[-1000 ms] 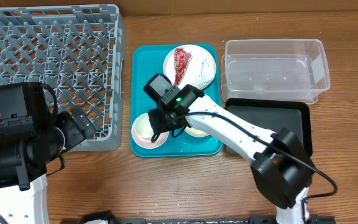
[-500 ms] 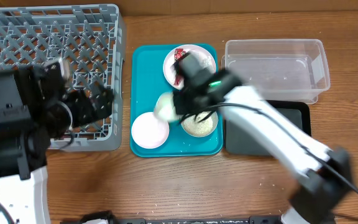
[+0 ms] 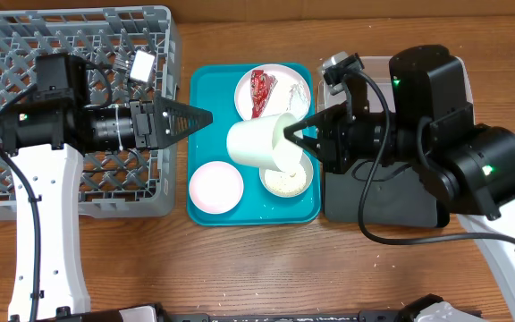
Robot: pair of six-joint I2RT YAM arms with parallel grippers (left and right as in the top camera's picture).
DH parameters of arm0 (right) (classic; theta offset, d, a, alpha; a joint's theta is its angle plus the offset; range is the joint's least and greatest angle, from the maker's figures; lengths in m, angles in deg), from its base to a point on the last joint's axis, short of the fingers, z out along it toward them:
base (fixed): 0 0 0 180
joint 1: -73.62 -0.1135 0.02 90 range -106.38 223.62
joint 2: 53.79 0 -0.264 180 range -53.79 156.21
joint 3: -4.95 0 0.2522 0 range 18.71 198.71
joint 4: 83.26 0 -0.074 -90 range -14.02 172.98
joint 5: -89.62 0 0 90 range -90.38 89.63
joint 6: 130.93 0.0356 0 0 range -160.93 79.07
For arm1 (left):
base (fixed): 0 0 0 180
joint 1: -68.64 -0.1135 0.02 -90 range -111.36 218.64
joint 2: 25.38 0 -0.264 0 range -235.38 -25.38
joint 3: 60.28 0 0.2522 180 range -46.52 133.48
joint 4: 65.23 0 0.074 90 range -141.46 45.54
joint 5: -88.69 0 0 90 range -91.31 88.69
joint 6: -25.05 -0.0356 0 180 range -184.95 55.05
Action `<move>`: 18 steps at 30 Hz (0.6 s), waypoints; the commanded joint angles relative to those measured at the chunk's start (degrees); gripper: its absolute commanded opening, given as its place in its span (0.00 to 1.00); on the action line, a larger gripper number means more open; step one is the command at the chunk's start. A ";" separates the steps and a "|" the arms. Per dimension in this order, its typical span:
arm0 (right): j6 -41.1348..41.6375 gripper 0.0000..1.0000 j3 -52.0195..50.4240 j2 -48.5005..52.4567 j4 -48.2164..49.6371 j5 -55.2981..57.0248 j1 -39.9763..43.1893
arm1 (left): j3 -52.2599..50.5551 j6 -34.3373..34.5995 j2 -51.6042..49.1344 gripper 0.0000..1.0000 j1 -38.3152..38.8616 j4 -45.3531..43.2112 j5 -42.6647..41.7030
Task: Sort waste into correct bins and load items into the dishwasher
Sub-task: 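Lift the white cup and hand it to the left gripper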
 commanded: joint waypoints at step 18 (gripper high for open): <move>-6.14 0.04 0.70 4.28 6.40 -15.93 -0.04 | 0.57 -4.83 2.56 0.61 12.74 2.14 -9.62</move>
